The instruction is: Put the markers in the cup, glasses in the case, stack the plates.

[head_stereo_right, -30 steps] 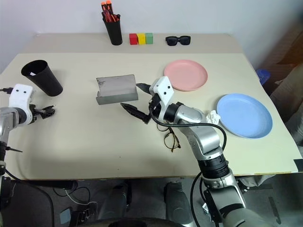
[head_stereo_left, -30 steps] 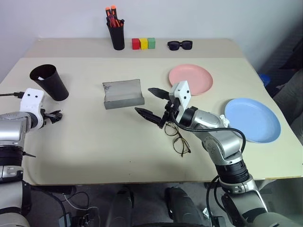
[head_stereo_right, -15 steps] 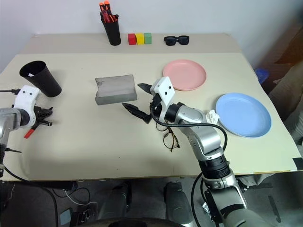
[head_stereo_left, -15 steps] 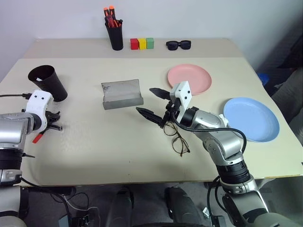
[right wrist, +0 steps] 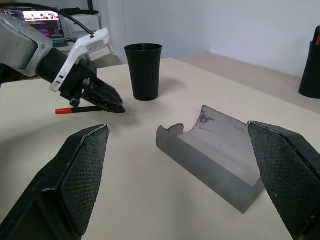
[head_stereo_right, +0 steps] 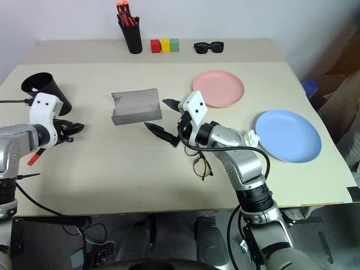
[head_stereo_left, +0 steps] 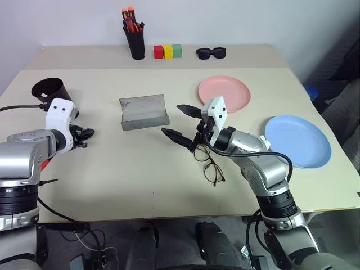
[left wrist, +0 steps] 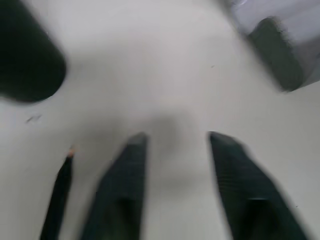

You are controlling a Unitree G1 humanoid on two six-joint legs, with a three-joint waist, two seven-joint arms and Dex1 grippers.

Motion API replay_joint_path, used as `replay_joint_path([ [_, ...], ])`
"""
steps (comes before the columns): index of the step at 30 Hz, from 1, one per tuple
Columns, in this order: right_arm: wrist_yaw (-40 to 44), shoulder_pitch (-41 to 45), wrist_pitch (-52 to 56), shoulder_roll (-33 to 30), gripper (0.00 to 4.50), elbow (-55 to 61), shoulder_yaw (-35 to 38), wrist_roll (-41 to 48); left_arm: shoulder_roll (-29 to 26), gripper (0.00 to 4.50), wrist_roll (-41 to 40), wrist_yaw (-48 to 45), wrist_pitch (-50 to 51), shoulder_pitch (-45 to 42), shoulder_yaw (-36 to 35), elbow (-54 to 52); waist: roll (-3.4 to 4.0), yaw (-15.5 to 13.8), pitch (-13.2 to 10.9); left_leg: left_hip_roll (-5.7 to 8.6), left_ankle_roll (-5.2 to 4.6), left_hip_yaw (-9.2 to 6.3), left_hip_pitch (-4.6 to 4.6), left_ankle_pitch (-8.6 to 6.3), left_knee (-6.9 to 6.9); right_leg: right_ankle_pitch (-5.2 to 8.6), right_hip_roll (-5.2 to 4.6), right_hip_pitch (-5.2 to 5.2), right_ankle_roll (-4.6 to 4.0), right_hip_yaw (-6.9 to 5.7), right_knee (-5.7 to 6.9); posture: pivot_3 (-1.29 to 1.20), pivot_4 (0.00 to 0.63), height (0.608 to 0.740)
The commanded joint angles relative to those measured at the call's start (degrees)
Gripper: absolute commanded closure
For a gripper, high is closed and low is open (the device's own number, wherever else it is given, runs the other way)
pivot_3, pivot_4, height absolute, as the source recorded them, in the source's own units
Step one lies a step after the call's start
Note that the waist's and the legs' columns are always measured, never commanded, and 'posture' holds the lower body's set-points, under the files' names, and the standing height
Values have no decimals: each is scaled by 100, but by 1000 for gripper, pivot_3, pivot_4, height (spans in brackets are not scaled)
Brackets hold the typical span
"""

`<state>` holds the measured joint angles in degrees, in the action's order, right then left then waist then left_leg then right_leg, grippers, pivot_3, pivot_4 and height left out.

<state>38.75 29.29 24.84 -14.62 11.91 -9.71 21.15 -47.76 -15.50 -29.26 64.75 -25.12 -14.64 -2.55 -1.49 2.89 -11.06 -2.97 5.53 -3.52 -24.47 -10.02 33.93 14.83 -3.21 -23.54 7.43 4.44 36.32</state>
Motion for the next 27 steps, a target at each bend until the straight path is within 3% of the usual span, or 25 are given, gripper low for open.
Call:
replay_joint_path([
  [1, 26, 93, -96, 13, 0, 83, 34, 8, -365, 1249, 32, -48, -118, 117, -466, 380, 0, -8, 0, 0, 0, 0, 0, 0, 0, 4, 0, -1, -8, 0, 0, 0, 150, 740],
  [10, 26, 59, -89, 26, 0, 97, 21, 0, -743, 1249, -120, -388, -353, 393, -841, 1492, 0, -35, 0, 1, 1, 0, -1, 0, 2, 9, -2, 0, -18, -1, -2, 0, 150, 740],
  [18, 314, 50, 126, -197, 0, 301, 38, 173, -735, 1249, -227, -739, -324, 716, -625, 1473, 0, -35, 0, 0, 1, 2, -1, 0, 1, 9, -3, 0, -18, 0, -2, 0, 150, 740],
  [21, 404, 34, 178, -262, 0, 334, 35, 211, -684, 2463, -241, -722, -322, 684, -674, 1479, 0, -36, 0, 0, 1, 2, -1, 0, 1, 9, -3, 0, -19, -1, -2, 0, 150, 740],
  [25, 450, 24, 214, -295, 0, 343, 41, 216, -597, 4444, -295, -665, -260, 678, -699, 1273, 0, -41, 0, 0, 1, 2, -1, 0, 1, 9, -3, 0, -19, 0, -1, 0, 150, 740],
  [27, 480, 19, 229, -308, 0, 344, 36, 222, -492, 4444, -323, -579, -387, 662, -752, 989, 0, -49, 0, 0, 1, 2, -1, 0, 2, 9, -4, 1, -19, 0, -2, 0, 150, 740],
])
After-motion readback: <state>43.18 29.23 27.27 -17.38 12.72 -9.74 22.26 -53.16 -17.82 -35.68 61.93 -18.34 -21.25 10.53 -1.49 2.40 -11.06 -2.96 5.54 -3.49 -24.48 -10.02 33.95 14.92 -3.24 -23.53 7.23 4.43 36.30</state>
